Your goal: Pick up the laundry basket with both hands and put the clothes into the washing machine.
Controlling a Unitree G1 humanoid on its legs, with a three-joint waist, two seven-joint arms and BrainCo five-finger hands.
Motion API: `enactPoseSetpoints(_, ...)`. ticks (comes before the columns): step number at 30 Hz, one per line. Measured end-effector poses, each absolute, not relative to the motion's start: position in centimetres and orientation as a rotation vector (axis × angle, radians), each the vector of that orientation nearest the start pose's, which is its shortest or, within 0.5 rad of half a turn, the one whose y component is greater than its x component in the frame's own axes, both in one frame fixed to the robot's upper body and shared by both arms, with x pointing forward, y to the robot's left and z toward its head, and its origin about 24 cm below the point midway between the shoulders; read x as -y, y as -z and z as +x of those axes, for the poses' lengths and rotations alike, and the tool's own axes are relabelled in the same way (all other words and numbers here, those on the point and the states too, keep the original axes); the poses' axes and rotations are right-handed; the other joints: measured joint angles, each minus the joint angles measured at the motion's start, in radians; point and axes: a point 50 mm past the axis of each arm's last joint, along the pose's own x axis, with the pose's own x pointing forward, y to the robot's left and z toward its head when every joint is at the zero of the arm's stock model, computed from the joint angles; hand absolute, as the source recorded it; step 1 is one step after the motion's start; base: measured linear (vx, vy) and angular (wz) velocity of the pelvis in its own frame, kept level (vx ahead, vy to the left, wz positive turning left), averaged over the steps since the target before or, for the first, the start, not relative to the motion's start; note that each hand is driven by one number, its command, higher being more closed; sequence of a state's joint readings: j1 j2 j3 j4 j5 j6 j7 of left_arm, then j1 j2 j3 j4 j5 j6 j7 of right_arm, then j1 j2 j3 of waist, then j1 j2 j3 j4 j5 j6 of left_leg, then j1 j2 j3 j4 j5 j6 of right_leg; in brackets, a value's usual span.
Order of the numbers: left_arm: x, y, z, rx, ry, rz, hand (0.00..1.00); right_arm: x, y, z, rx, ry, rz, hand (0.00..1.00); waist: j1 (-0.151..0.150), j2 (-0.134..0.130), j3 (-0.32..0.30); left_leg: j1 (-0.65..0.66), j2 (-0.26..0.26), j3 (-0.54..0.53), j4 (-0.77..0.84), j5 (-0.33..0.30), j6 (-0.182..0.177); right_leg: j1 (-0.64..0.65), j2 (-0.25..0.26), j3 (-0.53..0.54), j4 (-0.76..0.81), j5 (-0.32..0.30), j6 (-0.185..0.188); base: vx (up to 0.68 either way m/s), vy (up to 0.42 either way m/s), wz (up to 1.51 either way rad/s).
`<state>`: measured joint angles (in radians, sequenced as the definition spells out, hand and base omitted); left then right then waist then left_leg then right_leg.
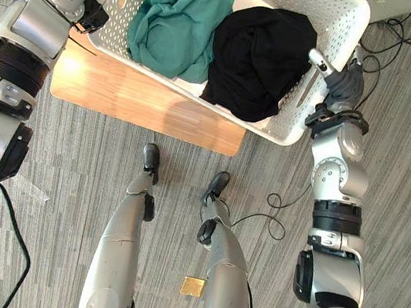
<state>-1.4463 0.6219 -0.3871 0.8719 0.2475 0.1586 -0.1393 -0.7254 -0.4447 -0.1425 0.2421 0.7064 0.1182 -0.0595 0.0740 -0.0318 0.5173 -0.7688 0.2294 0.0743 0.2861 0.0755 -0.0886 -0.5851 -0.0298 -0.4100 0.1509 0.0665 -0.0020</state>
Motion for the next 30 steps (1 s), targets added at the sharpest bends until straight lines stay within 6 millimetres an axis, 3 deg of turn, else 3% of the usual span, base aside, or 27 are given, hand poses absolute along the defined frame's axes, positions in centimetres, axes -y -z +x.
enactPoseSetpoints(2, -19.6, -35.5, 40.2, 0.303, -0.111, 1.023, 0.0, 22.4, -21.4, 34.3, 0.387, -0.041, 0.33, 0.0, 0.001, 0.0, 0.0, -0.003, -0.001, -0.004, 0.0, 0.0, 0.0, 0.0, 0.0, -0.001, 0.0, 0.0, 0.0, 0.06, 0.011, 0.06)
enactPoseSetpoints(7, -19.2, -35.0, 40.3, 0.299, -0.093, 1.078, 0.0, 22.7, -19.1, 33.7, 0.322, -0.053, 0.34, 0.0, 0.02, 0.0, 0.0, -0.003, -0.002, -0.009, 0.002, 0.001, -0.001, 0.004, -0.001, -0.006, 0.003, 0.0, 0.0, 0.05, 0.009, 0.03)
enactPoseSetpoints(12, -18.9, -33.9, 40.6, 0.269, -0.072, 1.112, 0.0, 22.3, -18.8, 34.4, 0.28, -0.065, 0.311, 0.0, 0.019, 0.0, 0.0, 0.014, -0.004, -0.011, -0.001, 0.004, -0.002, 0.02, -0.004, -0.01, 0.007, 0.0, 0.0, 0.02, 0.006, 0.02)
enactPoseSetpoints(19, -19.8, -33.6, 40.6, 0.251, -0.089, 1.116, 0.0, 22.0, -21.2, 36.5, 0.265, -0.077, 0.238, 0.0, 0.018, -0.001, 0.0, 0.017, -0.008, -0.008, -0.028, 0.028, 0.005, 0.008, -0.007, -0.018, 0.018, 0.0, -0.001, 0.01, 0.0, 0.03)
enactPoseSetpoints(20, -19.9, -33.6, 40.6, 0.25, -0.089, 1.114, 0.0, 21.8, -21.9, 36.9, 0.269, -0.078, 0.232, 1.0, 0.018, -0.001, 0.0, 0.012, -0.008, -0.008, -0.028, 0.031, 0.006, 0.002, -0.008, -0.017, 0.021, 0.001, -0.001, 0.0, 0.0, 0.0)
enactPoseSetpoints(21, -19.9, -33.6, 40.6, 0.249, -0.087, 1.109, 0.0, 21.8, -22.0, 37.1, 0.269, -0.075, 0.227, 1.0, 0.018, -0.001, 0.0, 0.011, -0.008, -0.009, -0.028, 0.032, 0.007, 0.002, -0.008, -0.018, 0.021, 0.001, -0.002, 0.0, 0.0, 0.0)
enactPoseSetpoints(22, -19.9, -33.5, 40.6, 0.245, -0.086, 1.107, 1.0, 21.8, -22.3, 37.3, 0.269, -0.069, 0.215, 1.0, 0.018, -0.001, 0.0, 0.01, -0.008, -0.01, -0.028, 0.033, 0.008, 0.002, -0.008, -0.019, 0.022, 0.002, -0.003, 0.0, 0.0, 0.0)
enactPoseSetpoints(30, -20.5, -33.8, 40.5, 0.241, -0.099, 1.157, 1.0, 22.6, -22.8, 37.6, 0.263, 0.007, 0.137, 1.0, 0.015, -0.001, 0.0, 0.0, -0.011, -0.014, -0.028, 0.039, 0.014, -0.012, -0.012, -0.022, 0.037, 0.001, -0.003, 0.02, -0.007, 0.0)
